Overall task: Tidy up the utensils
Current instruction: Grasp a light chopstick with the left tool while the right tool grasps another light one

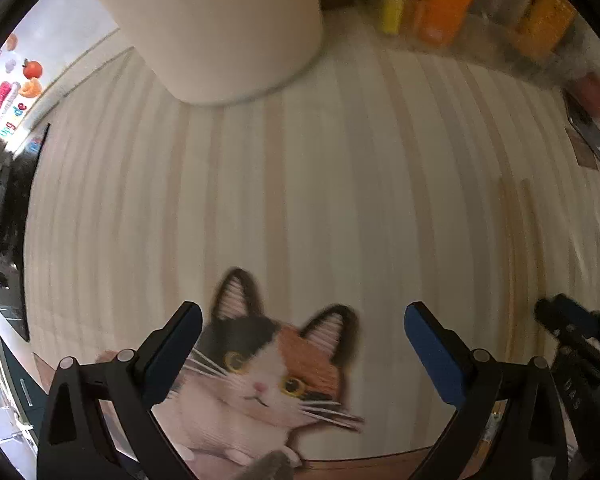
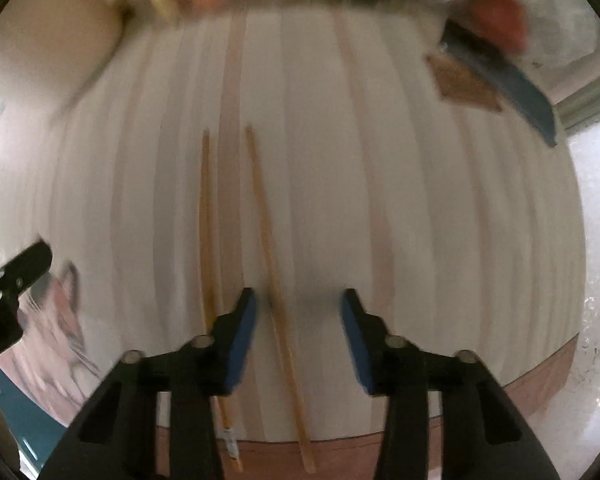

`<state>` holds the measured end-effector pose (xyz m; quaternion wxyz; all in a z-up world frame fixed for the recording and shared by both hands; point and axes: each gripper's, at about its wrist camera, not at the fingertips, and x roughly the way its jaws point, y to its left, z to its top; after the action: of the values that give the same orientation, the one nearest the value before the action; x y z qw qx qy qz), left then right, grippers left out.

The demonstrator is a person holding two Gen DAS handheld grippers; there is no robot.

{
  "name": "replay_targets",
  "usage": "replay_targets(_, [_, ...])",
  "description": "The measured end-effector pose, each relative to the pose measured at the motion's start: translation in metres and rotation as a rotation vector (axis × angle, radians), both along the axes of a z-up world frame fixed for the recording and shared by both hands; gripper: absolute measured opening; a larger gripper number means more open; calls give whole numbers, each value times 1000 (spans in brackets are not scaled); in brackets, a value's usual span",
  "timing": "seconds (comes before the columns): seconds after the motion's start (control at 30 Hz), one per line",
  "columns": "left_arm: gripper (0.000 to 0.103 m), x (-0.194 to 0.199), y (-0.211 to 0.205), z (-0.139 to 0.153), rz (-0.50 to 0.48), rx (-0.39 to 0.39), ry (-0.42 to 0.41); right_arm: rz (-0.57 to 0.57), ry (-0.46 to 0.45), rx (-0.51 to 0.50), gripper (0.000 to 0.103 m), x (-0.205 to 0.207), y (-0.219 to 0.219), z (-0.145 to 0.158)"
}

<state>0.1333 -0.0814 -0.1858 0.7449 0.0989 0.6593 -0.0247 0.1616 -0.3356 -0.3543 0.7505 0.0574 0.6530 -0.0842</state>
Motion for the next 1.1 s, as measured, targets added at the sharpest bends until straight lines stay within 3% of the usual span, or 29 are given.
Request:
replay_targets(0.03, [103,-1,-5,1,-3,-11,6,23,-6,-18,25,-2,3,0])
replay_targets(0.07, [103,-2,-9,2,-8,-18,6,26,-2,-13,8,-4,4,0])
replay_targets(0.27, [99,-7,-54,8,-59,-131,60,-97,21,-23,7,-20,-46,2])
replay_targets(0.4, [76,-11,-92,3,-104,-175,108,-174,45,-25,7,-40,-91,1])
replay_targets(0.53, [72,-18,-128,-1,-172,-155,94,-238,56,-25,7,-59,-123,0])
replay_targets(0.67, [41,-18,-147,-12,-208,-112,109,-284,55,-19,8,-73,-147,3])
replay_targets(0.73, [35,-20,-152,-11,-230,-93,76,-293,52,-14,8,-80,-156,3])
replay_targets(0.77, [25,-21,-154,-12,-237,-96,70,-296,50,-15,8,-81,-159,3])
replay_targets(0.8, [6,-24,-155,-12,-244,-96,62,-298,49,-14,8,-78,-160,2])
replay_targets(0.9, [5,-28,-162,-9,-255,-93,58,-303,44,-13,8,-86,-166,1])
replay_targets(1.03, [4,-25,-140,-2,-228,-84,31,-312,31,3,8,-99,-169,4])
replay_targets(1.1, [4,-22,-123,3,-201,-80,19,-301,23,18,8,-87,-167,8])
